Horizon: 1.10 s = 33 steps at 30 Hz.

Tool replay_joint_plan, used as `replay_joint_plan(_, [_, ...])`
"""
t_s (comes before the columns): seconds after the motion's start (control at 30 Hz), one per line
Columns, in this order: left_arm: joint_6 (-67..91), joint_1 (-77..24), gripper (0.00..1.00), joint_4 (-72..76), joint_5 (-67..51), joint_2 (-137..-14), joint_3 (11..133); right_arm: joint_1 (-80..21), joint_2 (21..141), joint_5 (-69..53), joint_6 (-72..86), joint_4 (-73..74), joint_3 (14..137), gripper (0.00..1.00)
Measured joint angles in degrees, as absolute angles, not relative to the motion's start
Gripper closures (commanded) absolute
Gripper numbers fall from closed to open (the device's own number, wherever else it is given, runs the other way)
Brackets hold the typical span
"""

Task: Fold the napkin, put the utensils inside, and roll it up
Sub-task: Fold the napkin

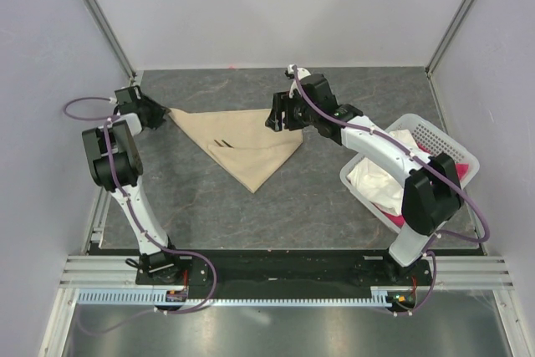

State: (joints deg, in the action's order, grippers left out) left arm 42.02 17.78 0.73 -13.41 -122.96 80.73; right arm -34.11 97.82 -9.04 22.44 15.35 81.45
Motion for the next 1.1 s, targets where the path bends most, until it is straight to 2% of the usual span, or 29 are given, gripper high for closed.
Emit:
replay_joint_plan(0.17, [42.0, 17.8, 0.53, 0.0, -14.7, -123.9, 82.1, -34.1, 98.3, -9.2, 22.4, 15.4, 81.5, 0.3])
replay_joint_plan(0.33, [41.9, 17.8, 0.67, -1.4, -15.9, -125.4, 84.1, -34.1, 98.3, -9.2, 22.4, 15.4, 81.6, 0.3])
replay_joint_plan(0.4, [41.9, 17.8, 0.81, -2.1, -16.6, -126.1, 85.1, -34.1, 98.3, -9.2, 22.4, 15.5, 81.7, 0.3])
replay_joint_plan(0.57, [41.5, 17.9, 0.86, -4.4, -17.9, -128.0, 87.8, -34.1, 98.3, -9.2, 22.4, 15.5, 81.7, 0.3])
replay_joint_plan(0.67, [41.5, 17.9, 0.98, -5.0, -18.2, -128.5, 88.6, -34.1, 98.3, -9.2, 22.4, 15.5, 81.7, 0.3])
replay_joint_plan(0.93, [41.1, 18.3, 0.98, -4.2, -19.1, -128.6, 88.1, -34.1, 98.3, -9.2, 22.4, 15.5, 81.7, 0.3])
replay_joint_plan(1.1, [40.7, 18.6, 0.98, -0.9, -19.7, -125.3, 82.0, -34.1, 98.3, -9.2, 22.4, 15.5, 81.6, 0.3])
